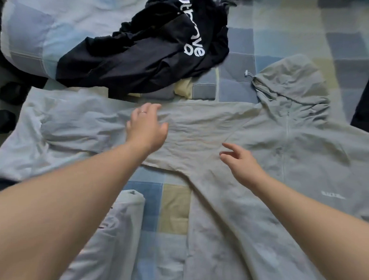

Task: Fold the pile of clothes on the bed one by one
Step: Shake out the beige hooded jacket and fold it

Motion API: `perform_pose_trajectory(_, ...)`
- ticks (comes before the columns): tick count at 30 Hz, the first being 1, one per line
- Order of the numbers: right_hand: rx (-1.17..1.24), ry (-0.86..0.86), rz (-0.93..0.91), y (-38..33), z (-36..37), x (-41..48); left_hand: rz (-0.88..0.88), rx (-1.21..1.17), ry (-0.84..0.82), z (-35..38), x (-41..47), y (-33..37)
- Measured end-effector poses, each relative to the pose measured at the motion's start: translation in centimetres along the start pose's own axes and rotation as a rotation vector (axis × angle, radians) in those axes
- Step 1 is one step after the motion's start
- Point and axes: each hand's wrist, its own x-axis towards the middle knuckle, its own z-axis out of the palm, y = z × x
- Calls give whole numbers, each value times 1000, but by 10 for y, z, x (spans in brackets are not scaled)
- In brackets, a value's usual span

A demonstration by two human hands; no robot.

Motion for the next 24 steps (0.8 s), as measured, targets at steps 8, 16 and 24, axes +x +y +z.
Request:
perform_pose_trajectory(8,-53,28,-54,110,-202,-9,118,-23,-153,139,-61,223)
perform_pose_trajectory(16,-76,143,-54,175,-306,40,116,4,-244,214,-45,291)
perform_pose_trajectory(24,-416,330,-282,173,-339,185,139,-203,-111,291,71,314)
